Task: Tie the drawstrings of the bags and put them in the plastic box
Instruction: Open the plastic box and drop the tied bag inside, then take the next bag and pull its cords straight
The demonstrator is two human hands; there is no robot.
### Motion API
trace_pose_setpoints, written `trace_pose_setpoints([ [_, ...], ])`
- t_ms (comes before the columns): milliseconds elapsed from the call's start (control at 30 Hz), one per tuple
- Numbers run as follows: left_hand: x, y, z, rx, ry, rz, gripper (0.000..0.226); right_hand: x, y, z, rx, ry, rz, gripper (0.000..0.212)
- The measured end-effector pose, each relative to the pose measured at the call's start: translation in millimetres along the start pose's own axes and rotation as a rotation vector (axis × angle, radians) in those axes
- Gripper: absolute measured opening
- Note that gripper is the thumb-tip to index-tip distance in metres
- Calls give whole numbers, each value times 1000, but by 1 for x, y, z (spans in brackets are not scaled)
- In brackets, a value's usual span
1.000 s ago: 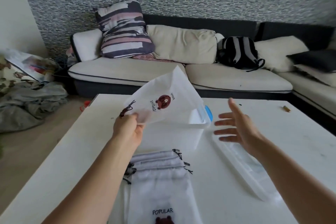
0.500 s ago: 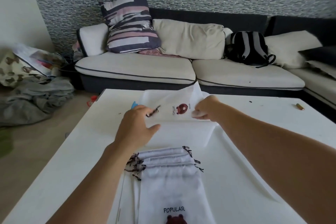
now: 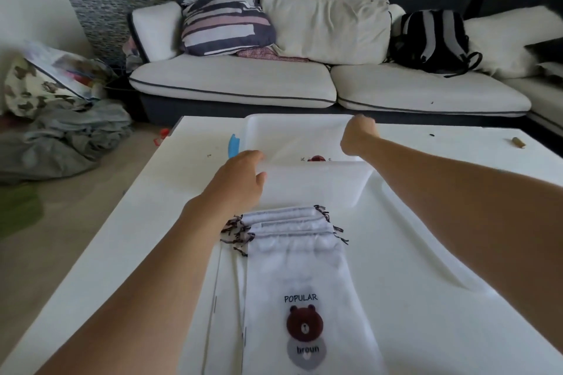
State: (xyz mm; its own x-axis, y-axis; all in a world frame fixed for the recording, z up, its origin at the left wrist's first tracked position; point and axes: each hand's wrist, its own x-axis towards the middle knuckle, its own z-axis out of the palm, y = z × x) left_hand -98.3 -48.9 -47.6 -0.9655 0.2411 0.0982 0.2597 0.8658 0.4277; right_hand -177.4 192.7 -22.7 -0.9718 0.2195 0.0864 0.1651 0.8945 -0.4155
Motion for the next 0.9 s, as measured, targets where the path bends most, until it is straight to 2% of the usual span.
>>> trace_pose_setpoints([
  [33,0,-1,0,0,-36,-6,54,-3,-4,-4,25,104,-36,8],
  [100,0,-2,-3,38,-22,-29,65,-31,-9,-10,237,372,-158,7],
  [133,0,-1,-4,65,49,-53,64,-50,-10,-12,288,386,-264,6],
  [167,-1,0,-8,88,152,-92,58,-68,-10,-12,287,281,-402,8],
  [233,-6,4,-16,95,284,-168,34,-103,-2,-5,198,-149,-560,12],
  [267,-11,4,-19,75,237,-185,25,-113,10,6,115,-321,-554,9],
  [300,-16,4,-18,43,122,-184,23,-117,24,19,36,-398,-526,14],
  [400,-35,5,-2,31,-259,-111,29,-123,58,59,-96,-390,-427,32],
  [467,-45,5,12,48,-359,-80,45,-127,63,76,-85,-380,-363,30],
  [567,-53,6,16,11,-367,-32,68,-128,56,74,-36,-353,-332,17],
  [633,-57,6,8,27,-345,-3,82,-127,42,45,62,-306,-388,10],
  [667,-58,8,-1,6,-323,-10,80,-128,34,23,159,-281,-399,9],
  [700,-58,11,-13,-46,-280,-7,68,-130,26,-2,267,-255,-405,10],
  [767,-57,19,-39,-193,-114,46,26,-135,12,-50,491,-187,-412,10],
  [800,-56,25,-51,-280,-38,85,18,-138,8,-72,593,-141,-410,10],
  [900,-58,42,-70,-644,15,195,27,-145,14,-100,727,-16,-383,17],
])
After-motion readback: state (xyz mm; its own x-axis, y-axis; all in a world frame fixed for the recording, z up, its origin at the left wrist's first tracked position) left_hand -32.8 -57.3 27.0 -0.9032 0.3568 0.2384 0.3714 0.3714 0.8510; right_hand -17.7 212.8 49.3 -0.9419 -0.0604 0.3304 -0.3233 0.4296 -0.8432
